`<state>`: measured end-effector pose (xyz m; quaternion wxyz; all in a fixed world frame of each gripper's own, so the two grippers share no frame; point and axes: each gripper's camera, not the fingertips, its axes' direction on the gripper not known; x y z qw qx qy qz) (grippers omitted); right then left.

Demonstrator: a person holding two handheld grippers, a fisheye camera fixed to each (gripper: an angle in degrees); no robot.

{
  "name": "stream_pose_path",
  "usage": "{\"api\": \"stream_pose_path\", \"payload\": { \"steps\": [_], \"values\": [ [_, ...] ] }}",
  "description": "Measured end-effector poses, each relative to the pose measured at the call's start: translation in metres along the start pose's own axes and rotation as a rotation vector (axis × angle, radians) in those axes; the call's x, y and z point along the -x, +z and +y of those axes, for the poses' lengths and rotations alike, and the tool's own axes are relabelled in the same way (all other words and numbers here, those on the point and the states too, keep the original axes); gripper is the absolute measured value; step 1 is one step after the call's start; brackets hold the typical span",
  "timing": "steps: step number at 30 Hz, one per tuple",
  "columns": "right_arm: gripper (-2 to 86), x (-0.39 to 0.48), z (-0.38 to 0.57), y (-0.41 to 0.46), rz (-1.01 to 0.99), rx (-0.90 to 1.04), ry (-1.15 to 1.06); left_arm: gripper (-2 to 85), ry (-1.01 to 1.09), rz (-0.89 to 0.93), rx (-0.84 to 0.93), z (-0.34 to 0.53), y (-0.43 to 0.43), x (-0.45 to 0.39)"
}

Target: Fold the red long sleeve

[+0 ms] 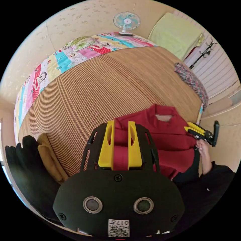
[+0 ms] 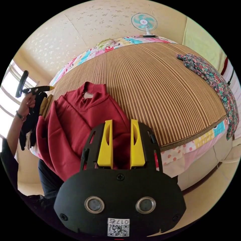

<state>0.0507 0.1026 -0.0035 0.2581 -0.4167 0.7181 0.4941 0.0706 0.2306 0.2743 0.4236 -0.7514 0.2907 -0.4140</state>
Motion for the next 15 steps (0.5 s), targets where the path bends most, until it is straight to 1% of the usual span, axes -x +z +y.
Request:
{"api": "stream_pose_path", "payload": {
  "steps": [2,3,4,5,6,7,8,10,11,12,13,14,15],
  "values": [
    [10.6,0.012,0.013,0.006,0.033,0.012,-0.012,9.0,-0.011,-0.060,0.161,-0.030,0.058,0.011],
    [10.5,0.013,0.016,0.007,0.034,0.022,-0.014,9.2,-0.025,-0.062,0.209,-0.032,0.072,0.015],
    [10.4,0.015,0.023,0.009,0.041,0.039,-0.012,9.7,-0.044,-0.026,0.220,-0.029,0.086,0.022],
    [10.2,0.017,0.031,0.012,0.057,0.049,-0.013,9.3,-0.057,0.005,0.167,-0.021,0.082,0.026],
    [9.7,0.019,0.034,0.014,0.065,0.053,-0.021,9.1,-0.068,0.021,0.154,-0.017,0.081,0.028],
    [8.7,0.028,0.042,0.019,0.086,0.058,-0.049,7.2,-0.060,0.044,0.145,-0.006,0.081,0.025],
    [6.6,0.039,0.048,0.025,0.087,0.075,-0.103,5.8,-0.021,0.051,0.150,0.007,0.080,0.016],
    [4.7,0.052,0.054,0.033,0.087,0.112,-0.126,4.2,0.057,0.030,0.192,0.027,0.076,-0.002],
    [4.2,0.058,0.058,0.034,0.090,0.130,-0.132,3.1,0.049,0.029,0.220,0.042,0.068,-0.008],
    [3.9,0.060,0.060,0.033,0.085,0.132,-0.128,2.7,0.034,0.051,0.211,0.051,0.061,-0.008],
    [3.5,0.062,0.067,0.022,0.050,0.100,-0.095,2.0,-0.028,0.139,0.123,0.076,0.035,-0.002],
    [3.2,0.060,0.080,-0.002,-0.053,0.002,-0.044,1.4,-0.140,0.300,-0.036,0.110,-0.002,0.016],
    [3.1,0.059,0.089,-0.018,-0.135,-0.078,-0.026,1.1,-0.209,0.404,-0.124,0.131,-0.021,0.028]
  ]
}}
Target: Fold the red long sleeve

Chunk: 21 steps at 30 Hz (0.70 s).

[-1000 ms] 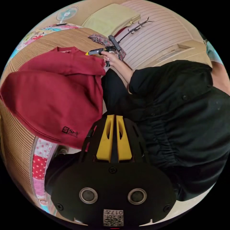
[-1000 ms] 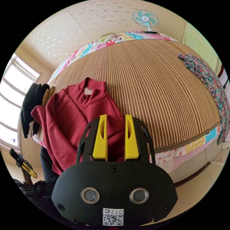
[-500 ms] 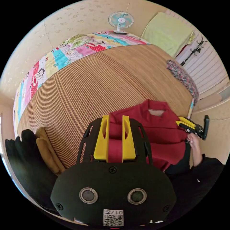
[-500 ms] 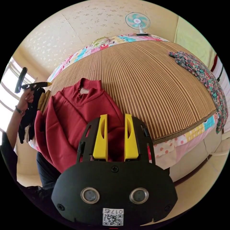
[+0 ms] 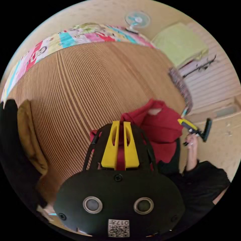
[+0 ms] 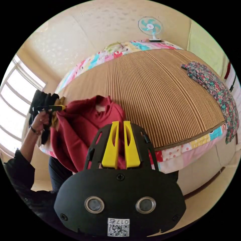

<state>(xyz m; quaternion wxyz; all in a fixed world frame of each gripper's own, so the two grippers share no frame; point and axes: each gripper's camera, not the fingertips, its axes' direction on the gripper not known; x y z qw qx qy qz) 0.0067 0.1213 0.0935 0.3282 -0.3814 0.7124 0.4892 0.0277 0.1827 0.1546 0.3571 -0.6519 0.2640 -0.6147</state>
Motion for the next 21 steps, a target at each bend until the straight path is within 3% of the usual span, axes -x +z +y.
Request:
{"api": "stream_pose_path", "payload": {
  "steps": [1,2,6,8,11,16,19,21],
  "values": [
    [2.9,0.007,0.018,-0.032,-0.136,-0.145,-0.004,0.5,-0.098,0.187,-0.142,0.036,-0.045,0.012],
    [2.7,0.022,0.037,-0.060,-0.147,-0.259,-0.030,0.1,-0.111,0.310,-0.312,0.077,-0.092,0.015],
    [2.5,0.070,0.077,-0.139,-0.137,-0.550,-0.112,-0.4,0.019,0.453,-0.764,0.198,-0.213,-0.005],
    [2.6,0.084,0.087,-0.185,-0.386,-0.700,-0.159,-0.5,0.103,0.551,-0.973,0.252,-0.269,-0.019],
    [2.7,0.131,0.103,-0.239,-0.495,-0.828,-0.311,-0.7,0.247,0.554,-1.142,0.298,-0.322,-0.058],
    [2.7,0.199,0.114,-0.269,-0.269,-0.902,-0.308,-0.6,0.219,0.231,-1.186,0.317,-0.360,-0.105],
    [2.7,0.213,0.134,-0.267,-0.333,-0.956,-0.263,-0.7,0.277,0.415,-1.224,0.332,-0.350,-0.113],
    [2.7,0.224,0.174,-0.277,-0.284,-1.074,-0.275,-0.8,0.334,0.430,-1.290,0.360,-0.342,-0.127]
  ]
}}
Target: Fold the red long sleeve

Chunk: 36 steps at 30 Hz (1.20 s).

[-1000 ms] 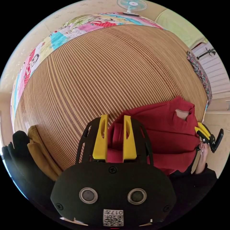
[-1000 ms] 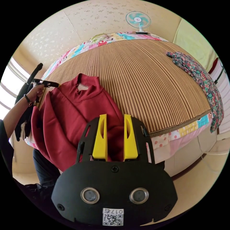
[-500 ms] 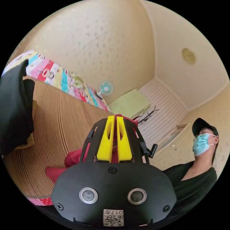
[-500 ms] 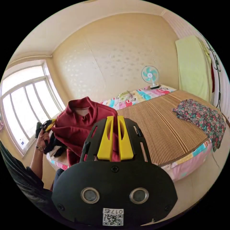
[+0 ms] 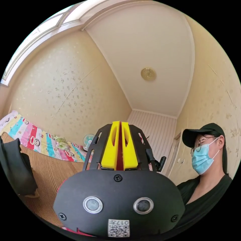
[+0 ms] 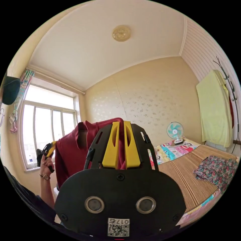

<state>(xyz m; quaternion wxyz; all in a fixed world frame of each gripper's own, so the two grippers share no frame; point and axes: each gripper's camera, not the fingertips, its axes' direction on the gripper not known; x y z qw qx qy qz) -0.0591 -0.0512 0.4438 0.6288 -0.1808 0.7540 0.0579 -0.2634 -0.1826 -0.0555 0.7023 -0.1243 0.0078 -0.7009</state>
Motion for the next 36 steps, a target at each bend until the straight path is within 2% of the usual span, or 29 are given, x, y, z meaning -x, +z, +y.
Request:
{"api": "stream_pose_path", "payload": {
  "steps": [2,3,5,6,8,9,11,12,14,16,19,21,23,26,30,36],
  "values": [
    [2.7,0.032,0.016,-0.033,0.197,-0.122,-0.058,-0.8,0.132,-0.110,-0.051,0.016,-0.016,-0.034],
    [2.6,0.038,0.019,-0.035,0.222,-0.128,-0.074,-0.8,0.155,-0.145,-0.058,0.018,-0.017,-0.040],
    [2.6,0.045,0.024,-0.017,0.262,-0.046,-0.098,-0.9,0.172,-0.340,-0.154,0.025,-0.023,-0.042],
    [2.6,0.043,0.026,-0.006,0.280,-0.014,-0.106,-0.9,0.180,-0.380,-0.158,0.025,-0.021,-0.039],
    [2.5,0.018,0.043,0.065,0.283,0.150,-0.123,-0.9,0.208,-0.532,-0.027,0.020,0.015,-0.006],
    [2.5,0.011,0.051,0.086,0.277,0.189,-0.135,-0.8,0.195,-0.545,0.034,0.021,0.028,0.007],
    [2.5,-0.011,0.096,0.162,0.304,0.342,-0.132,-0.4,0.144,-0.428,0.266,0.052,0.083,0.058],
    [2.5,-0.014,0.107,0.172,0.292,0.362,-0.114,-0.2,0.136,-0.383,0.329,0.066,0.096,0.068],
    [2.5,-0.001,0.149,0.179,0.230,0.323,-0.129,3.1,0.106,-0.221,0.527,0.140,0.139,0.090],
    [2.5,0.021,0.176,0.173,0.249,0.266,-0.185,7.0,0.115,-0.106,0.617,0.205,0.164,0.086],
    [2.6,0.046,0.200,0.155,0.236,0.139,-0.207,9.8,0.175,-0.083,0.775,0.301,0.198,0.058],
    [2.7,0.057,0.202,0.145,0.201,0.098,-0.203,10.2,0.207,-0.100,0.785,0.339,0.205,0.037],
    [2.8,0.077,0.199,0.133,0.255,0.032,-0.215,10.3,0.231,-0.037,0.789,0.368,0.208,0.011],
    [2.7,0.107,0.196,0.122,0.290,-0.043,-0.255,12.0,0.260,-0.039,0.822,0.384,0.212,-0.008],
    [2.7,0.153,0.194,0.130,0.386,-0.042,-0.331,15.5,0.223,0.138,0.800,0.381,0.193,-0.036],
    [2.7,0.222,0.211,0.147,0.479,-0.095,-0.490,15.3,0.329,0.042,0.761,0.397,0.148,-0.096]
  ]
}}
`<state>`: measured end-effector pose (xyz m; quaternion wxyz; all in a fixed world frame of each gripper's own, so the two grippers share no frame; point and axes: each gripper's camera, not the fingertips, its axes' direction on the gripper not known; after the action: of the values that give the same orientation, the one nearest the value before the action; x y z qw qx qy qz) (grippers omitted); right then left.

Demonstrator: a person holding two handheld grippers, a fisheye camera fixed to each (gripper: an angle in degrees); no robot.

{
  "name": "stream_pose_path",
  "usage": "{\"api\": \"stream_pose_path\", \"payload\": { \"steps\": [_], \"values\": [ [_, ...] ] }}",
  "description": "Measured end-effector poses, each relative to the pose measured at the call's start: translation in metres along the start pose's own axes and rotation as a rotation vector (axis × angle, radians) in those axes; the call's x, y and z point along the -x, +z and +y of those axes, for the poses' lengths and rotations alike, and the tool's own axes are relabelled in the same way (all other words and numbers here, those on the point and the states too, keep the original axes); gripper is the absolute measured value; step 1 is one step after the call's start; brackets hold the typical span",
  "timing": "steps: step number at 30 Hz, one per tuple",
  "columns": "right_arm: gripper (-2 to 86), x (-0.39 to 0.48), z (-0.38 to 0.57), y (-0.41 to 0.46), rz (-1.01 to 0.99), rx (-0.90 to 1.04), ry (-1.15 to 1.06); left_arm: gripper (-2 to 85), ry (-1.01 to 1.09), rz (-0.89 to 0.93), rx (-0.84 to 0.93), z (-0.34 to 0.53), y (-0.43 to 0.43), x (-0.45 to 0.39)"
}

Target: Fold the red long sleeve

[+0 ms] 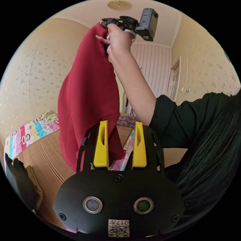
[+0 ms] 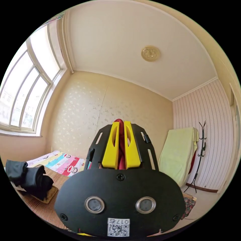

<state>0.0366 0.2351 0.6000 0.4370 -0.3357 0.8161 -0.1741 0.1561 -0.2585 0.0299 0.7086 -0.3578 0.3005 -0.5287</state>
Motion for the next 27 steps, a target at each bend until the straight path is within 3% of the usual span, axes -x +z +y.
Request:
{"api": "stream_pose_path", "payload": {
  "steps": [8,12,18,21,23,27],
  "values": [
    [2.6,0.068,-0.036,-0.016,0.099,-0.017,-0.145,15.9,0.106,-0.214,0.001,-0.008,-0.014,-0.041],
    [2.3,0.088,-0.054,-0.009,0.170,-0.016,-0.263,16.2,0.113,-0.215,-0.014,-0.021,-0.023,-0.056],
    [2.1,0.079,-0.084,-0.004,0.238,-0.043,-0.299,15.8,0.133,-0.546,-0.045,-0.046,-0.027,-0.098],
    [2.1,0.060,-0.103,0.002,0.268,-0.026,-0.269,12.2,0.183,-0.726,-0.080,-0.057,-0.021,-0.125],
    [2.3,0.039,-0.116,0.012,0.275,-0.005,-0.254,4.9,0.198,-0.853,-0.132,-0.063,-0.025,-0.136],
    [2.5,-0.005,-0.121,0.037,0.282,0.029,-0.245,1.2,0.152,-0.846,-0.269,-0.066,-0.080,-0.134]
  ]
}}
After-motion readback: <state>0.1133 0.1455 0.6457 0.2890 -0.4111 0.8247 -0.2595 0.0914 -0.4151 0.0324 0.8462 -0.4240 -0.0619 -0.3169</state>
